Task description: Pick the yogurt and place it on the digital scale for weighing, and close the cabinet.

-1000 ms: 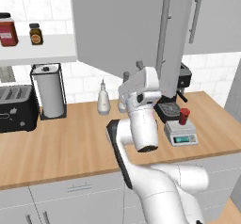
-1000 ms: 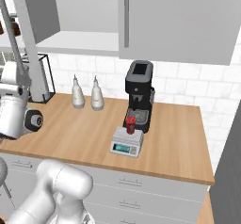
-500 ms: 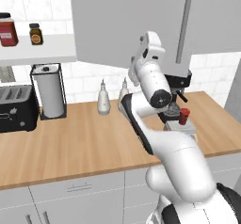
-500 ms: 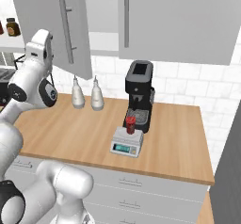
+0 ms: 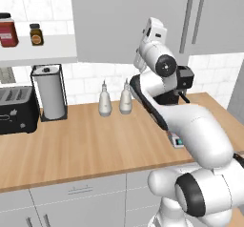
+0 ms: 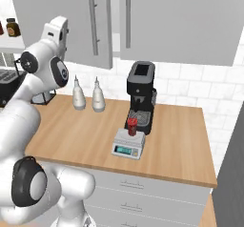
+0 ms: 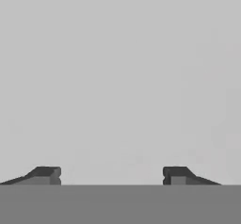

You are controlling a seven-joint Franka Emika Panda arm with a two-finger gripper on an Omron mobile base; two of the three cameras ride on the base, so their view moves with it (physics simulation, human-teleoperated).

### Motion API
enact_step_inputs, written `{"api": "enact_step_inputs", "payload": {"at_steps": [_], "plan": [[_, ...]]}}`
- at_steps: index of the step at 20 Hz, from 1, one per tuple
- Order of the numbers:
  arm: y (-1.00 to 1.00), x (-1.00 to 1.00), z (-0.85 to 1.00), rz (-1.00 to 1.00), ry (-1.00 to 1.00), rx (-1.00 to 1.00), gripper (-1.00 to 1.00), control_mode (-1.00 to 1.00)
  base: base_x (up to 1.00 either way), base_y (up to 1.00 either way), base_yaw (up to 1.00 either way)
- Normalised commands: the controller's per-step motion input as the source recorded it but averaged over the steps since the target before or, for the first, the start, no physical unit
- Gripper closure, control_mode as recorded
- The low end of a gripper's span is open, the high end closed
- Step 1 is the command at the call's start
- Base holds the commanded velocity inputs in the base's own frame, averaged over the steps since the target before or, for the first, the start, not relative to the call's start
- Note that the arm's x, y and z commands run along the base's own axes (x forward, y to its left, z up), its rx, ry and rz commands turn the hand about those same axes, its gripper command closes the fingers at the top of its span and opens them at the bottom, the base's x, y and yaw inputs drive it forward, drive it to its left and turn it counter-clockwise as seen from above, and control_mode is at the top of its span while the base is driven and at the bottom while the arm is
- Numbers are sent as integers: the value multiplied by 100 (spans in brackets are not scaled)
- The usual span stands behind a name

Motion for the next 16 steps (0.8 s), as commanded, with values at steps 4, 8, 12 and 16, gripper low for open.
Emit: {"api": "enact_step_inputs", "payload": {"at_steps": [4,8,12,16], "plan": [[-1,97,-36,0,0,0,-100,-100,0,0,0],[0,83,-51,0,-7,0,-100,-100,0,0,0],[-6,71,-82,-6,0,0,-100,-100,0,0,0],[-28,32,-56,-2,22,0,-100,-100,0,0,0]]}}
